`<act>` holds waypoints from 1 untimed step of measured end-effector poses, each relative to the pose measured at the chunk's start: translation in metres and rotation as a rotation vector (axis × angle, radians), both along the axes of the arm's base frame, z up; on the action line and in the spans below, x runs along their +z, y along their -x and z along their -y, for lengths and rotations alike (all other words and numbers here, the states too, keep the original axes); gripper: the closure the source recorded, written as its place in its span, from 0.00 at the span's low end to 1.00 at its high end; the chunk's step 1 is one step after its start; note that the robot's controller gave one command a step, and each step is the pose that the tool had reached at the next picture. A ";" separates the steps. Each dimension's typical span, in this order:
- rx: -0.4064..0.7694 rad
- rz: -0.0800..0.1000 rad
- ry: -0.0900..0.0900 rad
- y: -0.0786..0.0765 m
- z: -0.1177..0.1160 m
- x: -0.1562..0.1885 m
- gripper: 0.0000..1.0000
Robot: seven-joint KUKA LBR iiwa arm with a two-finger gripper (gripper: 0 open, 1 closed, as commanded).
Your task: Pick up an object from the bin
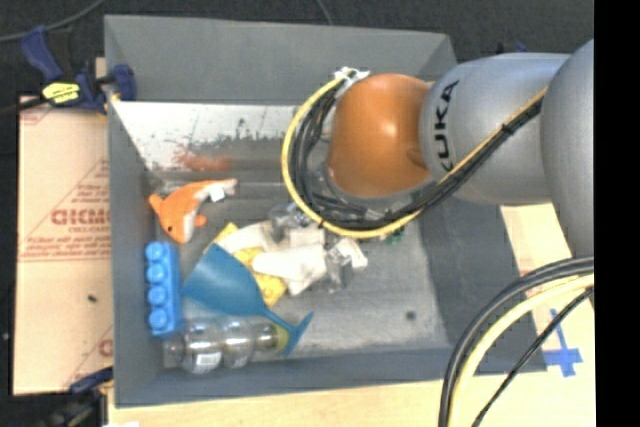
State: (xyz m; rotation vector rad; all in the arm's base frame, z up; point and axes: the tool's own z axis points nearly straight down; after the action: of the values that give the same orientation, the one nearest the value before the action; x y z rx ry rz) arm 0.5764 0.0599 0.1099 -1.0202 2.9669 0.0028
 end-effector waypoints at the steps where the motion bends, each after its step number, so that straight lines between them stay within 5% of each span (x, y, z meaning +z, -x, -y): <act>1: -0.190 0.005 0.000 -0.011 0.006 -0.014 0.00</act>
Offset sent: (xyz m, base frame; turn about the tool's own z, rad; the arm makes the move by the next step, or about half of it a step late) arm 0.0323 -0.0156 -0.0399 0.2774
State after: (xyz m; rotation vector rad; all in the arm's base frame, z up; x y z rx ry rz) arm 0.5878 0.0541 0.0960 -0.7337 3.0459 -0.0002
